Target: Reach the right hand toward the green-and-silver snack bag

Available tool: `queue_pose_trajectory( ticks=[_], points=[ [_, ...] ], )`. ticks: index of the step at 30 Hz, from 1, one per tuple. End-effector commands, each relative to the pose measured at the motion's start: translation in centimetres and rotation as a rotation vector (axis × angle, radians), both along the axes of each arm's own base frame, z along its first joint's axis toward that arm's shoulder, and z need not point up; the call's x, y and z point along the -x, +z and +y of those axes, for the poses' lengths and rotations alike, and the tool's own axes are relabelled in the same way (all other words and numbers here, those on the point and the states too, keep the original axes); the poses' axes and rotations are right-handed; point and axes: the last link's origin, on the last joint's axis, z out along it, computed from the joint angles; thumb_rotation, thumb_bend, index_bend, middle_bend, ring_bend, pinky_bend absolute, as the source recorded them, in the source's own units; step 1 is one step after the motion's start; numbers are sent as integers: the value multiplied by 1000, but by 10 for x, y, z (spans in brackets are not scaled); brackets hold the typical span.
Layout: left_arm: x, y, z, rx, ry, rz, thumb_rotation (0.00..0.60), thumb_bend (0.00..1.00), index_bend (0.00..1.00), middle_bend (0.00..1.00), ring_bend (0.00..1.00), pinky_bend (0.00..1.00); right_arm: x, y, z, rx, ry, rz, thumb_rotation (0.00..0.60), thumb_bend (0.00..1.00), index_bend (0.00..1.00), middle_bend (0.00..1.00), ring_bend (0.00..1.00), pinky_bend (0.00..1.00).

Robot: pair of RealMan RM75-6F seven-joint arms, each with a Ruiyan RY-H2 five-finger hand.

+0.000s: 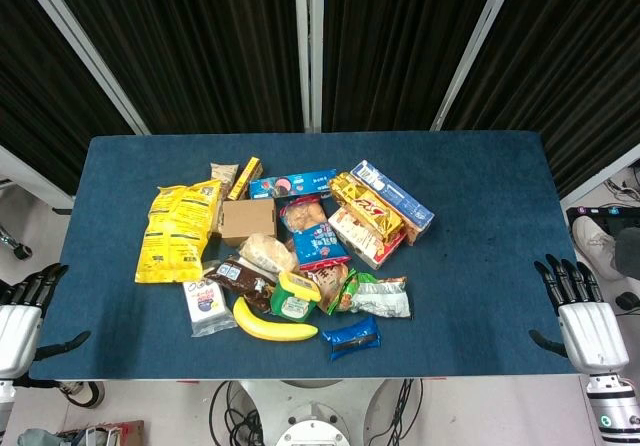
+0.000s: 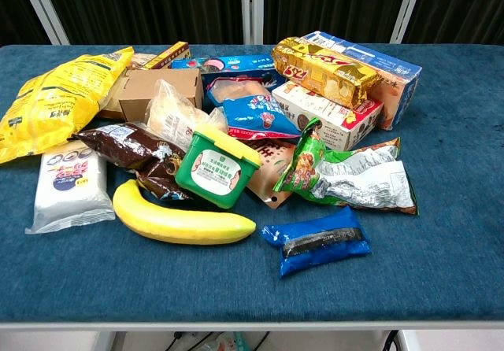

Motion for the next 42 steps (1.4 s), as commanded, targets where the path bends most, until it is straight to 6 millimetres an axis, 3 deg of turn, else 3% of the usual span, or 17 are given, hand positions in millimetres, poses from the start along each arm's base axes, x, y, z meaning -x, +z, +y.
queue_pose_trajectory(
  ticks=[1,14,20,42],
  points=[
    [-1,0,1,2,0,2,470,0,109,104,134,270,0,0,0,-3,-1,-2,600,0,0,0,0,0],
    [-4,1,2,6,-9,3,469,0,109,104,134,270,-9,-11,-3,-51,36,-11,600,0,0,0,0,0],
    [-4,0,1,8,-5,-2,469,0,108,104,133,270,-32,-35,-11,-131,105,2,600,0,0,0,0,0],
    [-3,0,-1,13,-1,0,471,0,109,104,134,270,-131,-130,-76,-367,195,-87,600,0,0,0,0,0]
  ],
)
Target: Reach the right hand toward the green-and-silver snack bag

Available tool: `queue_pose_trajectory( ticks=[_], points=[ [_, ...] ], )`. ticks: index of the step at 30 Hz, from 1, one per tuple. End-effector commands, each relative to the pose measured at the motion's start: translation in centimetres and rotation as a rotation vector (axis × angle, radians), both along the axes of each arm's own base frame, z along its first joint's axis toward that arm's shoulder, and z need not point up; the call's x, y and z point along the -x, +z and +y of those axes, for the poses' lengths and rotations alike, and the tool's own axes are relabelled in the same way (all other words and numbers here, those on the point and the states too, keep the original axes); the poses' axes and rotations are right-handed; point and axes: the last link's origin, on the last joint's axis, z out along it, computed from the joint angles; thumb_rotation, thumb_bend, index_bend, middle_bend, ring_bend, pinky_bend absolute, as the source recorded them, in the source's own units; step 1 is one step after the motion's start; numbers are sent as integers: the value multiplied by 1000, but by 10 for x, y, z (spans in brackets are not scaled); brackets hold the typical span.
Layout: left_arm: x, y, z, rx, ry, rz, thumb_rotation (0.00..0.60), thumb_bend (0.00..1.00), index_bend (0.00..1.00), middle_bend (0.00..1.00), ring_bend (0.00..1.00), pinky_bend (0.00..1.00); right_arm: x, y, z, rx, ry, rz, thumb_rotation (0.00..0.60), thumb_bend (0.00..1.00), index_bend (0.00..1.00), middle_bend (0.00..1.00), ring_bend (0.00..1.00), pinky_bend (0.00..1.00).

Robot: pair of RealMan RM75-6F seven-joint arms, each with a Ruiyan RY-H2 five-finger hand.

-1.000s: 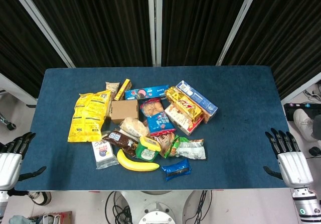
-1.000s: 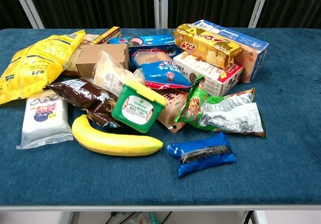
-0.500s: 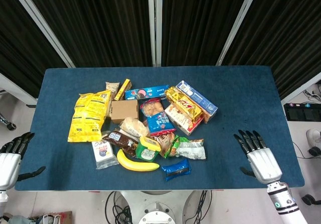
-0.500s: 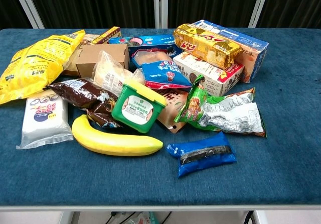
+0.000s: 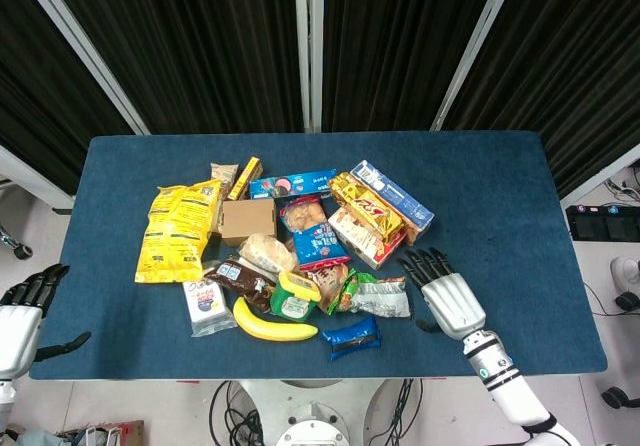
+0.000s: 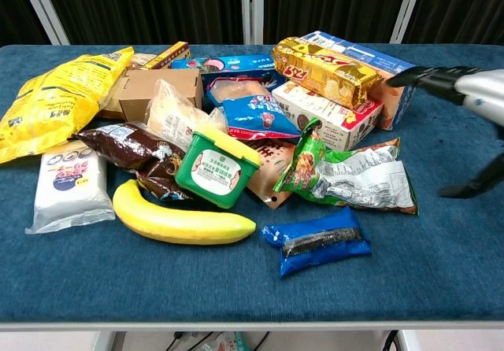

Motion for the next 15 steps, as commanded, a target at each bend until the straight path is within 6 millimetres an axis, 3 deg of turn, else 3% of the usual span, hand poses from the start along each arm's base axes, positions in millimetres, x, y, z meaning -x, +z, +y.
queue_pose_trajectory(
  ticks=[1,15],
  points=[
    [0,-1,0,5,2,1,471,0,109,104,134,270,-16,-15,-6,-34,17,-15,600,0,0,0,0,0],
    [5,-1,-1,9,15,2,467,0,108,104,134,270,-43,-62,-19,-83,46,-20,600,23,0,0,0,0]
  ],
)
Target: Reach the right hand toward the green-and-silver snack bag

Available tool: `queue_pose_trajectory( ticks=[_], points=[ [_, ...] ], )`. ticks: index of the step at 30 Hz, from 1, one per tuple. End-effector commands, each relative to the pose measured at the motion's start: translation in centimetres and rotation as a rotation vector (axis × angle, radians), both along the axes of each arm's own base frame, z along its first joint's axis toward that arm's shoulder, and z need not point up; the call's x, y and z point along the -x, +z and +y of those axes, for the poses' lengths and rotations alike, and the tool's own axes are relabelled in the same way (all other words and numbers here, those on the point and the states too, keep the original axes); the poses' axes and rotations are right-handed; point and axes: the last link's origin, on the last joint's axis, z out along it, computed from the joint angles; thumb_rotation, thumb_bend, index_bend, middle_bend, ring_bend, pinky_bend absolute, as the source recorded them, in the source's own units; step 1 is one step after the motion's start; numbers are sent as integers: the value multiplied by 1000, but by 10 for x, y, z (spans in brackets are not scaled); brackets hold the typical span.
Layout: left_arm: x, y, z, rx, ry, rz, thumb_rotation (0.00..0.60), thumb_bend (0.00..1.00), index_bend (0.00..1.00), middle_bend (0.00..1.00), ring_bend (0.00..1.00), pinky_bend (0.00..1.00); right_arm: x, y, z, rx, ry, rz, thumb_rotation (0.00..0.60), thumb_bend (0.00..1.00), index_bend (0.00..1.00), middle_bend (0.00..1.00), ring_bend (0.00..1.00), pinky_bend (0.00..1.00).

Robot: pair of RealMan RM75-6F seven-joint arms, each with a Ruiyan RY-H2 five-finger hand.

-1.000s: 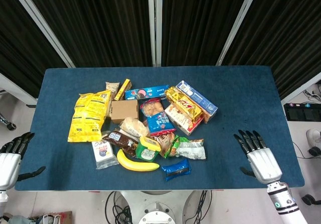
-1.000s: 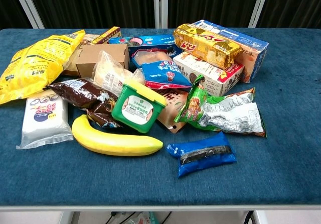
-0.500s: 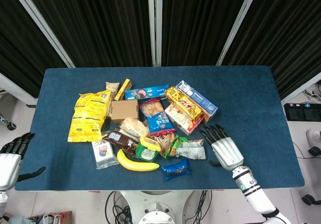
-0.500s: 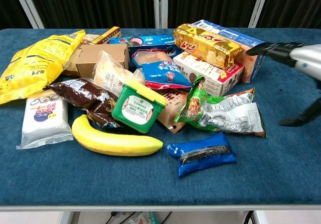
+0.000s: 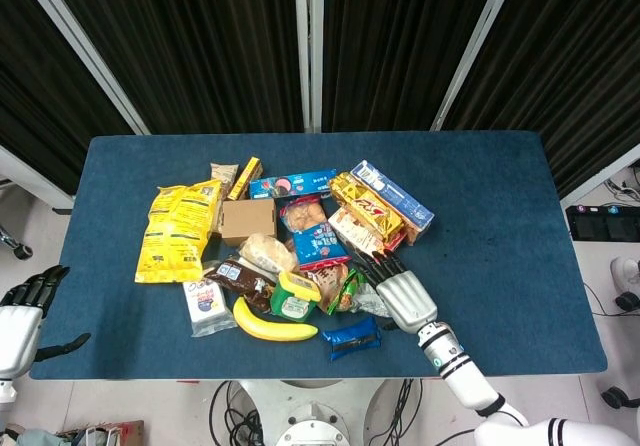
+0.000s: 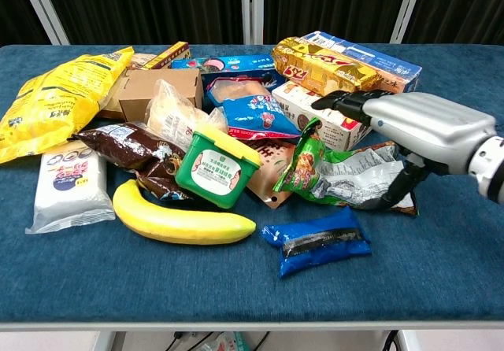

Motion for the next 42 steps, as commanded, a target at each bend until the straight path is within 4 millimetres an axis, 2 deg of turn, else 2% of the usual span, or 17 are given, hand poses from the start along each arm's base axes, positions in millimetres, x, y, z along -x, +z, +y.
queue_pose_trajectory(
  ticks=[1,4,8,12,15,17,23,31,36,42],
  points=[
    [0,0,-1,-1,0,-2,465,0,108,104,134,270,-6,-9,-3,-9,1,-11,600,27,0,0,0,0],
    [0,1,-3,-2,1,-1,468,0,109,104,134,270,-9,-15,-3,-22,-2,-20,600,45,0,1,0,11],
    [1,4,-3,-8,4,-3,470,0,109,104,134,270,-9,-22,-4,-23,-4,-7,600,87,0,65,22,137],
    [2,4,-3,-6,9,-5,470,0,109,104,133,270,-9,-27,-4,-19,-11,-5,600,152,15,136,113,266],
    [2,3,-4,2,10,-17,469,0,108,104,133,270,-10,-30,-5,-12,-11,-13,600,178,105,194,203,397],
    [2,4,-4,3,11,-19,471,0,108,104,133,270,-10,-32,-6,-11,-12,-15,600,190,157,210,233,446],
    [3,5,-4,0,15,-16,470,0,109,104,134,270,-10,-36,-8,-12,-20,-19,600,225,303,268,303,527],
    [4,4,-4,-1,18,-17,471,0,109,104,134,270,-9,-40,-8,18,-24,-18,600,292,580,479,508,711],
    [5,5,-4,-4,18,-20,471,0,109,104,134,270,-8,-41,-9,40,-22,-16,600,348,717,579,605,813],
    [6,6,-5,-5,18,-22,469,0,109,104,134,271,-9,-31,-9,86,-5,-48,600,431,801,632,659,866]
  ],
)
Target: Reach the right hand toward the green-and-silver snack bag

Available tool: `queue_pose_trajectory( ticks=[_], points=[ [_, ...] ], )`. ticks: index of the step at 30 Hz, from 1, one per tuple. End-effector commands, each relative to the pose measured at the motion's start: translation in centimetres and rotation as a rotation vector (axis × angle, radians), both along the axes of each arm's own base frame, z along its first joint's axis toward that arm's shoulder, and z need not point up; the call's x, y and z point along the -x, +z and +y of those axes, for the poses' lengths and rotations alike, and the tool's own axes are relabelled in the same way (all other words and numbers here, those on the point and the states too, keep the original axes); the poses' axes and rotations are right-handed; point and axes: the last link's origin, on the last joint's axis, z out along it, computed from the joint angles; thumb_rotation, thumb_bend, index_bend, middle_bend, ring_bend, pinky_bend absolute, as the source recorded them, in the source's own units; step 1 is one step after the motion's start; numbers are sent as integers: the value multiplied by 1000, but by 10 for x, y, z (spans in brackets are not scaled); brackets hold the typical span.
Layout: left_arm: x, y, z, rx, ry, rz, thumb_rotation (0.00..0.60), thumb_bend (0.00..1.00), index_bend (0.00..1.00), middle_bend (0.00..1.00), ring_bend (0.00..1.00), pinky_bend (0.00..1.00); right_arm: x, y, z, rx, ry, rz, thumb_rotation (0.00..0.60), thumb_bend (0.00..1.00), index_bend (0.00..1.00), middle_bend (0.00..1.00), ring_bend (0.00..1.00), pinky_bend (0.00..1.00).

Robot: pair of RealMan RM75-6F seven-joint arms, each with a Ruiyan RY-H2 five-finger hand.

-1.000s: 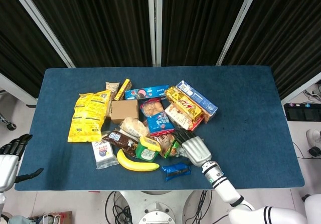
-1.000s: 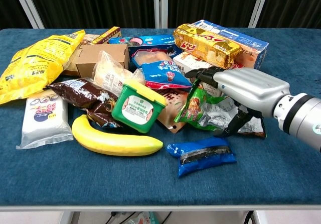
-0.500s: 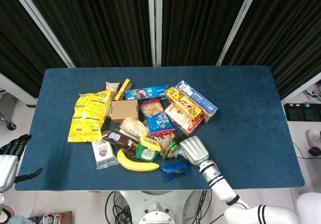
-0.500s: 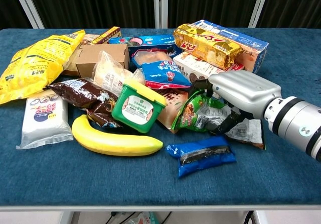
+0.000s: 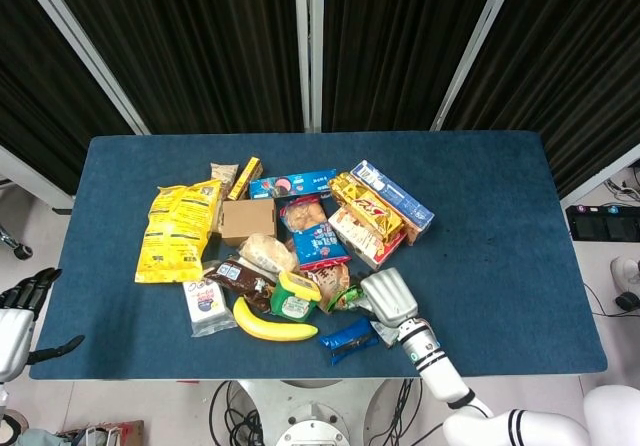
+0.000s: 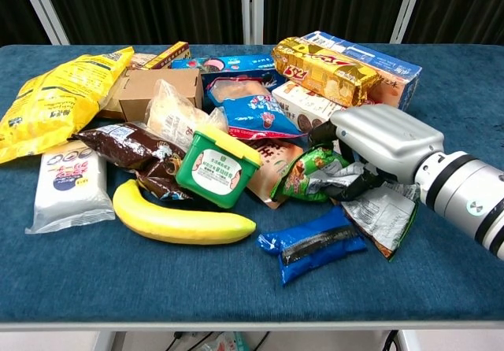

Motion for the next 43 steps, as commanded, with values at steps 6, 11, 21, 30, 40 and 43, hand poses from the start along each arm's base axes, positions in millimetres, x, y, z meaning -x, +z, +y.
queue_pose_trajectory(
  ticks=[6,11,21,30,40,43],
  points=[
    [-1,0,0,-2,-4,-2,469,0,109,104,134,270,-4,35,-1,77,30,-78,600,440,811,639,661,869],
    [-2,-1,0,-1,-7,0,468,0,109,104,134,270,-26,75,-14,157,58,-191,600,466,819,645,670,874],
    [-6,-2,-1,-2,-13,9,471,0,109,104,134,271,-88,86,-50,219,83,-402,600,447,813,643,673,875],
    [-5,1,-3,-7,-3,10,471,0,109,104,133,271,-113,77,-62,228,91,-402,600,476,813,648,673,875],
    [-5,3,-4,-12,-4,15,470,0,109,104,133,270,-112,76,-61,225,103,-408,600,477,813,648,674,875],
    [-6,3,-4,-16,-4,14,468,0,109,104,133,270,-112,75,-61,222,103,-405,600,477,812,647,673,875]
  ],
)
